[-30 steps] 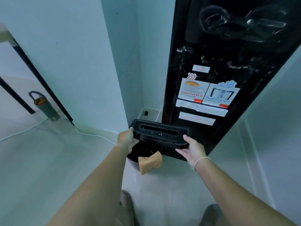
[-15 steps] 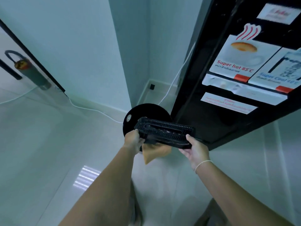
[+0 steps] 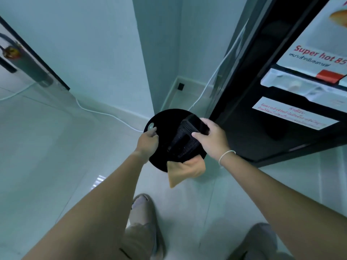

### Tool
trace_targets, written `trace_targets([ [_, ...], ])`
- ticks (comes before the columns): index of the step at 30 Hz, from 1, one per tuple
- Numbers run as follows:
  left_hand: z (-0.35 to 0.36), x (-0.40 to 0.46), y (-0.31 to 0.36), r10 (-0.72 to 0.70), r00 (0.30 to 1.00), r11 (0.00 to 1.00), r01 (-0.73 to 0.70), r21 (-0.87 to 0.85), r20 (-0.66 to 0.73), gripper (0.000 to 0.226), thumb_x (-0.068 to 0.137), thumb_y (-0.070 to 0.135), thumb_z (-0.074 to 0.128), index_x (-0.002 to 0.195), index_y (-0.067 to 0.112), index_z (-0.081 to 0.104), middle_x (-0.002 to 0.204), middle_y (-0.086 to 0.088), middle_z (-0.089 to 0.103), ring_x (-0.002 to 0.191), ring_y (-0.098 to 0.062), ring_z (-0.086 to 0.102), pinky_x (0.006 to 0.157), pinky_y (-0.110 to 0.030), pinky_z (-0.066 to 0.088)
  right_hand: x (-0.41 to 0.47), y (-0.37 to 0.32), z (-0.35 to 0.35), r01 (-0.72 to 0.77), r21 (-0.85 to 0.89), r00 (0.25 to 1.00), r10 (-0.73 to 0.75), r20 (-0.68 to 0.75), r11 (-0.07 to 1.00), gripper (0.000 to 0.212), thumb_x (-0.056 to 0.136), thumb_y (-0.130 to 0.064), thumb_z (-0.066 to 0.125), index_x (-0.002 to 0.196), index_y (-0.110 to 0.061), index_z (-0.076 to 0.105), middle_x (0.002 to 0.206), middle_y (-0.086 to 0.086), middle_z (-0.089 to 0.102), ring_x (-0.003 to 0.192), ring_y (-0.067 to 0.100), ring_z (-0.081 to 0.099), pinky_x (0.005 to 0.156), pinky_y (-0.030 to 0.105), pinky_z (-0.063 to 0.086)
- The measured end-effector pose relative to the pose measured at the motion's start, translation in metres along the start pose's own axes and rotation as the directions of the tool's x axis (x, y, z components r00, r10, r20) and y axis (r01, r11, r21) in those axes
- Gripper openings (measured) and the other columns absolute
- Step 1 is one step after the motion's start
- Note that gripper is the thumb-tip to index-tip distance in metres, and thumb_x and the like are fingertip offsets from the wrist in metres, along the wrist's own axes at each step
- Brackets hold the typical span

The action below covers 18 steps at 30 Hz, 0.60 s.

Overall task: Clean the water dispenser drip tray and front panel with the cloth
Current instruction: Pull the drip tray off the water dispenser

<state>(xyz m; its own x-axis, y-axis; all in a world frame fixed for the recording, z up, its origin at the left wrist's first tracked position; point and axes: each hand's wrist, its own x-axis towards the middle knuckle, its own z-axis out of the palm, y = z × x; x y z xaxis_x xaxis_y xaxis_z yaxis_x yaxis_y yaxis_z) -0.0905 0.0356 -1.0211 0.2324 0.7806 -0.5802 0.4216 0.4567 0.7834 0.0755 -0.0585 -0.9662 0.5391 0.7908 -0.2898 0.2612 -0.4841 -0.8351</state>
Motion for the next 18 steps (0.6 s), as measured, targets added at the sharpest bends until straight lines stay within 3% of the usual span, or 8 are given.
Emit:
trace_targets([
  [1, -0.002, -0.001, 0.005, 0.041, 0.999, 0.997, -0.043, 0.071, 0.027, 0.046, 0.093, 0.000, 0.041, 0.137, 0.011, 0.047, 0.137, -0.011, 0.052, 0.128, -0.026, 0.048, 0.108, -0.030, 0.035, 0.004, -0.001, 0.001, 0.034, -0.029, 0.998, -0.033, 0.051, 0.999, 0.048, 0.076, -0.011, 0.068, 0.122, -0.018, 0.057, 0.120, 0.005, 0.061, 0.109, 0.019, 0.058, 0.099, 0.031, 0.044],
  [3, -0.006, -0.002, 0.015, 0.132, 0.982, 0.975, -0.153, 0.161, 0.135, 0.052, 0.093, -0.004, 0.043, 0.141, 0.016, 0.041, 0.140, -0.005, 0.046, 0.130, -0.018, 0.043, 0.101, -0.017, 0.032, 0.010, -0.005, 0.002, 0.085, -0.051, 0.986, -0.077, 0.147, 0.995, 0.051, 0.077, -0.007, 0.067, 0.124, -0.020, 0.056, 0.125, 0.005, 0.058, 0.113, 0.019, 0.056, 0.103, 0.033, 0.042],
  [9, -0.011, -0.003, 0.032, 0.192, 0.875, 0.924, -0.314, 0.218, 0.445, 0.066, 0.083, -0.013, 0.048, 0.135, 0.027, 0.047, 0.120, 0.013, 0.057, 0.111, -0.007, 0.054, 0.091, -0.010, 0.042, 0.019, -0.012, 0.002, 0.218, -0.057, 0.924, -0.188, 0.334, 0.974, 0.051, 0.076, 0.005, 0.064, 0.120, -0.019, 0.056, 0.120, -0.001, 0.053, 0.117, 0.020, 0.050, 0.104, 0.032, 0.040],
  [11, -0.013, -0.003, 0.035, 0.193, 0.855, 0.920, -0.329, 0.215, 0.481, 0.067, 0.081, -0.014, 0.051, 0.133, 0.028, 0.050, 0.115, 0.016, 0.059, 0.113, -0.007, 0.055, 0.096, -0.015, 0.041, 0.022, -0.015, 0.001, 0.242, -0.057, 0.909, -0.206, 0.363, 0.969, 0.050, 0.077, 0.008, 0.062, 0.120, -0.017, 0.056, 0.117, -0.003, 0.051, 0.116, 0.019, 0.050, 0.104, 0.031, 0.039],
  [13, -0.013, -0.005, 0.035, 0.188, 0.842, 0.909, -0.344, 0.235, 0.505, 0.063, 0.080, -0.012, 0.056, 0.130, 0.028, 0.052, 0.110, 0.020, 0.058, 0.110, -0.003, 0.055, 0.094, -0.012, 0.041, 0.025, -0.017, -0.001, 0.250, -0.058, 0.903, -0.211, 0.375, 0.967, 0.050, 0.077, 0.008, 0.061, 0.120, -0.018, 0.056, 0.115, -0.005, 0.050, 0.114, 0.018, 0.050, 0.103, 0.032, 0.040],
  [18, -0.010, -0.003, 0.033, 0.287, 0.856, 0.875, -0.417, 0.246, 0.430, 0.052, 0.078, -0.001, 0.069, 0.123, 0.021, 0.056, 0.113, 0.006, 0.062, 0.114, -0.011, 0.056, 0.103, -0.024, 0.039, 0.031, -0.021, -0.001, 0.261, -0.080, 0.896, -0.210, 0.391, 0.962, 0.050, 0.079, 0.005, 0.061, 0.121, -0.023, 0.056, 0.115, -0.004, 0.049, 0.113, 0.020, 0.050, 0.103, 0.034, 0.040],
])
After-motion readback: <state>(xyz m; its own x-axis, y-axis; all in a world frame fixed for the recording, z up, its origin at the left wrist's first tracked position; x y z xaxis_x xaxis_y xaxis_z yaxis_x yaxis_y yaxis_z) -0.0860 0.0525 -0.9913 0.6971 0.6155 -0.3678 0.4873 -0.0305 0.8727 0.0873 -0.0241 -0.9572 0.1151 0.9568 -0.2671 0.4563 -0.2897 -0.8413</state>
